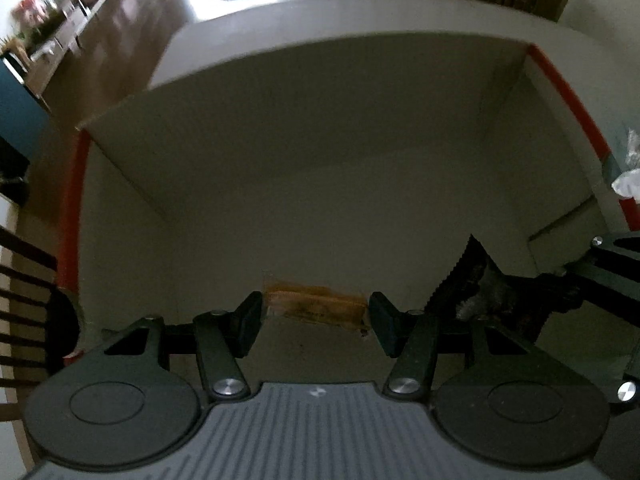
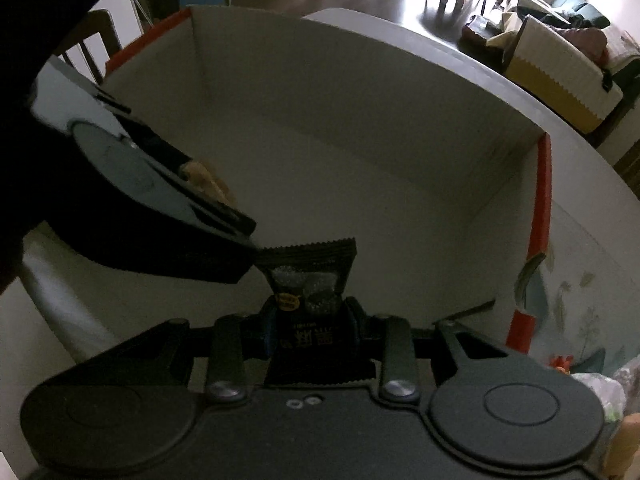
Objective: Organize objects
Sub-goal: 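Carry the snack stick and black packet with both tools into the red box, then open the left tool releasing the snack stick while the right tool releases the packet, then withdraw both tools from the box back toward the table items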
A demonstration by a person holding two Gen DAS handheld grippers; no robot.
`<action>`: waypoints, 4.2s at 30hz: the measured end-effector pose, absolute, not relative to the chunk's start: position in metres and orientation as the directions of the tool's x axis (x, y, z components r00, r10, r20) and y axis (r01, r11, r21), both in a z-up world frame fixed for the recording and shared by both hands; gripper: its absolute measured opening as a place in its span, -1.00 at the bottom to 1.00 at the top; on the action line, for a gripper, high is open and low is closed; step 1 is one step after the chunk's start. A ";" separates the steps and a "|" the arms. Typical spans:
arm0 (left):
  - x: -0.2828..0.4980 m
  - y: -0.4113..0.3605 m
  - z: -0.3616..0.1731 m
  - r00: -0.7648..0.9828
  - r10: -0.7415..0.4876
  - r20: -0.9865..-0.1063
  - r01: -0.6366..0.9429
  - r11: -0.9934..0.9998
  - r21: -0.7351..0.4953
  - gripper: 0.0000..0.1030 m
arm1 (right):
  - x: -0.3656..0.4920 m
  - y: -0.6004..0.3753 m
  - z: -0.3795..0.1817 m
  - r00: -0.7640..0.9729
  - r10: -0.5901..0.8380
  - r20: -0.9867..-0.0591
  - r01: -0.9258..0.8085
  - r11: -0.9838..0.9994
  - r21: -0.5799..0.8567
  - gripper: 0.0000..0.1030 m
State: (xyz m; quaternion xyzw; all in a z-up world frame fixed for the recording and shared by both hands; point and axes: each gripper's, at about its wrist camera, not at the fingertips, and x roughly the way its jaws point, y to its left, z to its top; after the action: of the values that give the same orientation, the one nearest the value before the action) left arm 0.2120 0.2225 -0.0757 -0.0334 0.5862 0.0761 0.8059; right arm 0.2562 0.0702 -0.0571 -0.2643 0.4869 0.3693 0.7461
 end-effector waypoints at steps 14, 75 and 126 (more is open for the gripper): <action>0.190 0.221 -0.068 0.310 0.063 -0.948 -0.184 0.983 0.005 0.40 | 0.238 0.055 -0.035 0.269 0.354 -0.896 -0.805 0.593 -0.008 0.08; 0.114 -0.076 0.037 0.709 -0.057 -0.703 -0.017 0.995 -0.098 0.58 | 0.226 -0.370 0.058 0.618 0.446 -0.648 -0.450 0.876 0.173 0.62; 0.210 -0.168 -0.115 0.470 0.091 -0.878 -0.087 0.995 0.056 1.00 | 0.341 -0.388 -0.091 0.409 0.345 -0.845 -0.535 0.840 0.085 0.58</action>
State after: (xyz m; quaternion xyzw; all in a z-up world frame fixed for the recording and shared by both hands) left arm 0.2103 -0.1677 -0.1151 0.0017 0.5121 0.0519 0.8574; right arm 0.3411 -0.3876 -0.0912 -0.0999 0.4751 0.2642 0.8334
